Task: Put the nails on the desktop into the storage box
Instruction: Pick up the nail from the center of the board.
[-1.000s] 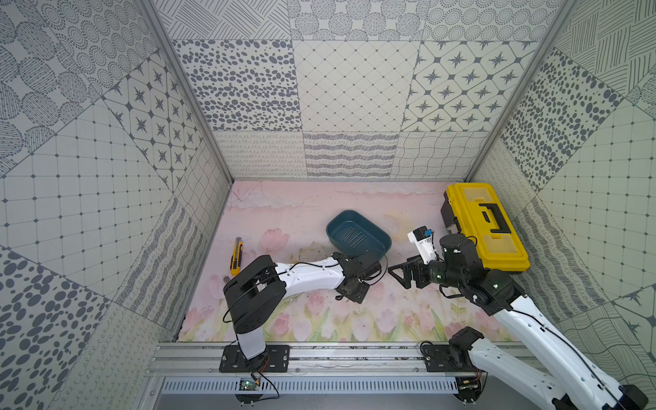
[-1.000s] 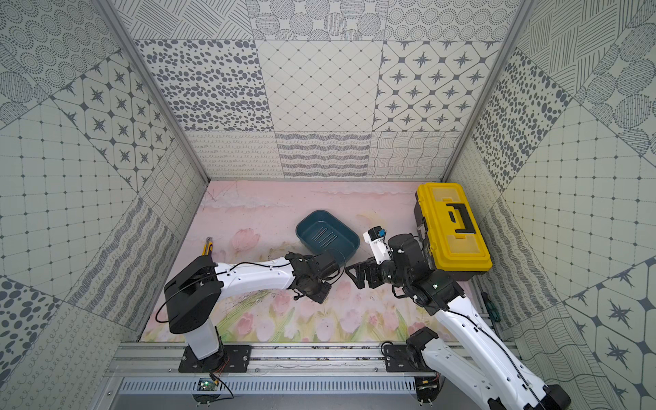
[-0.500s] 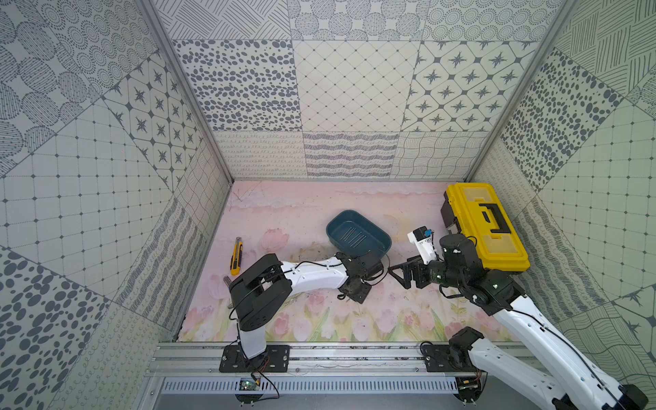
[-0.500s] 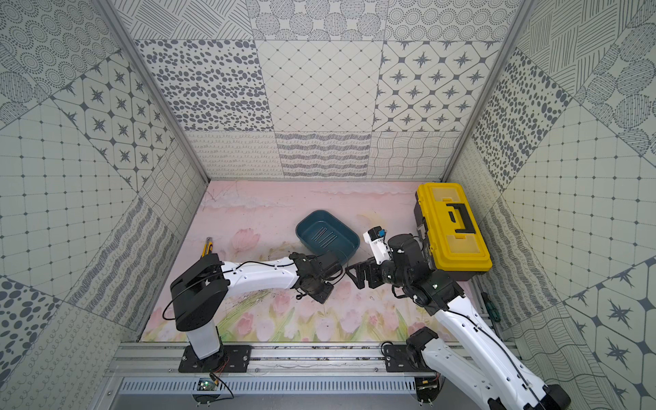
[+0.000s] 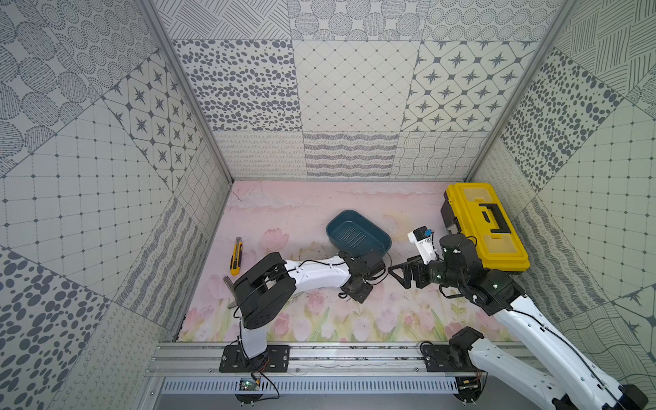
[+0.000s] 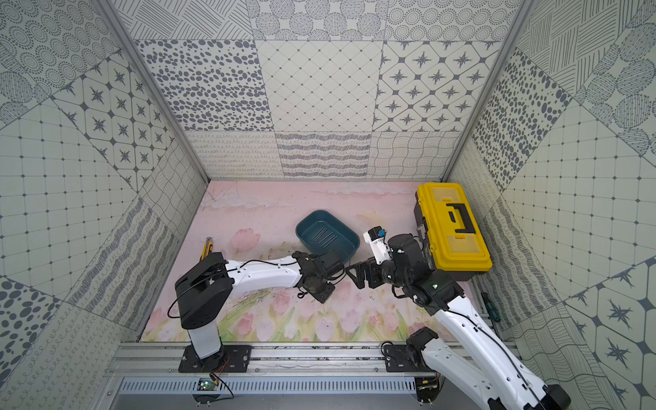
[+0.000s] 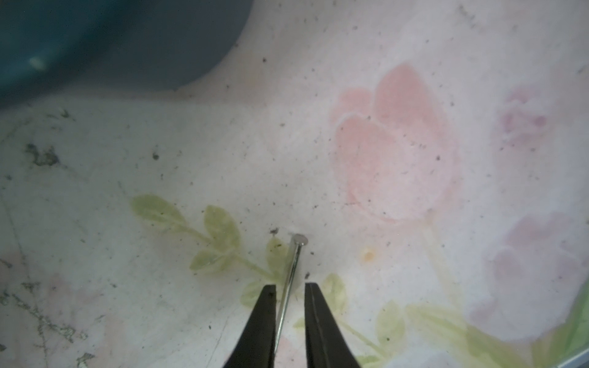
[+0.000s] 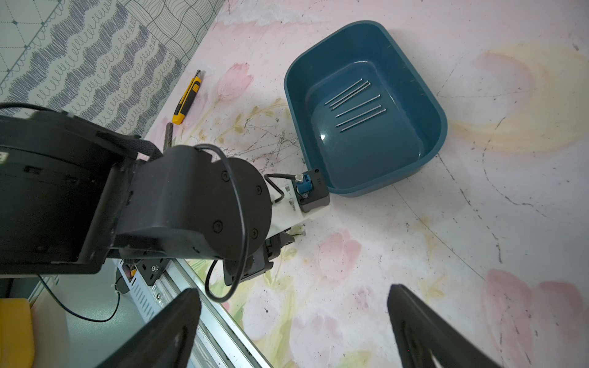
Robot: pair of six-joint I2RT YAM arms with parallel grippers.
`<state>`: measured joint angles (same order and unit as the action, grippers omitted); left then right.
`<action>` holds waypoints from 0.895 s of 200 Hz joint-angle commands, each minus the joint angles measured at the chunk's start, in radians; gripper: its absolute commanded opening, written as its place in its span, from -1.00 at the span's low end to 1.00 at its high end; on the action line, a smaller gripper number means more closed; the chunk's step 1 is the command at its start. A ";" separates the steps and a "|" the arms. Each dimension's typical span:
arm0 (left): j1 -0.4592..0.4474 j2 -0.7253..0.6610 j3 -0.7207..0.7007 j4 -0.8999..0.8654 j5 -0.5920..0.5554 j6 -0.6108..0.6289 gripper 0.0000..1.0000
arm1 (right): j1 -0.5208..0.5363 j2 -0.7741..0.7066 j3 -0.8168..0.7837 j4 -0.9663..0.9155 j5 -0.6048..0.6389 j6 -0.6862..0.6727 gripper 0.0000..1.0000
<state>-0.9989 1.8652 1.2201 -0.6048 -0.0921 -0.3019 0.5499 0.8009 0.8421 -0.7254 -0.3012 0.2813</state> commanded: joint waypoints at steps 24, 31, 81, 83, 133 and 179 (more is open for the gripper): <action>0.009 0.024 0.019 -0.052 0.015 0.055 -0.58 | 0.005 -0.010 -0.001 0.019 0.018 0.004 0.94; 0.009 0.025 0.019 -0.052 0.017 0.056 -0.58 | 0.005 -0.011 0.000 0.017 0.018 0.004 0.94; 0.014 0.044 0.013 -0.047 0.043 0.058 -0.62 | 0.005 -0.012 -0.001 0.017 0.022 0.002 0.94; 0.014 0.044 0.013 -0.047 0.043 0.058 -0.62 | 0.005 -0.013 -0.001 0.017 0.023 0.003 0.94; 0.014 0.054 -0.013 -0.032 0.048 0.045 -0.88 | 0.005 -0.016 0.000 0.015 0.027 0.002 0.94; 0.016 0.052 -0.045 -0.025 0.028 0.028 -1.00 | 0.005 -0.011 0.004 0.015 0.030 -0.004 0.94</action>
<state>-0.9848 1.8942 1.2110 -0.5995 -0.0853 -0.2615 0.5499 0.8009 0.8421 -0.7258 -0.2829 0.2810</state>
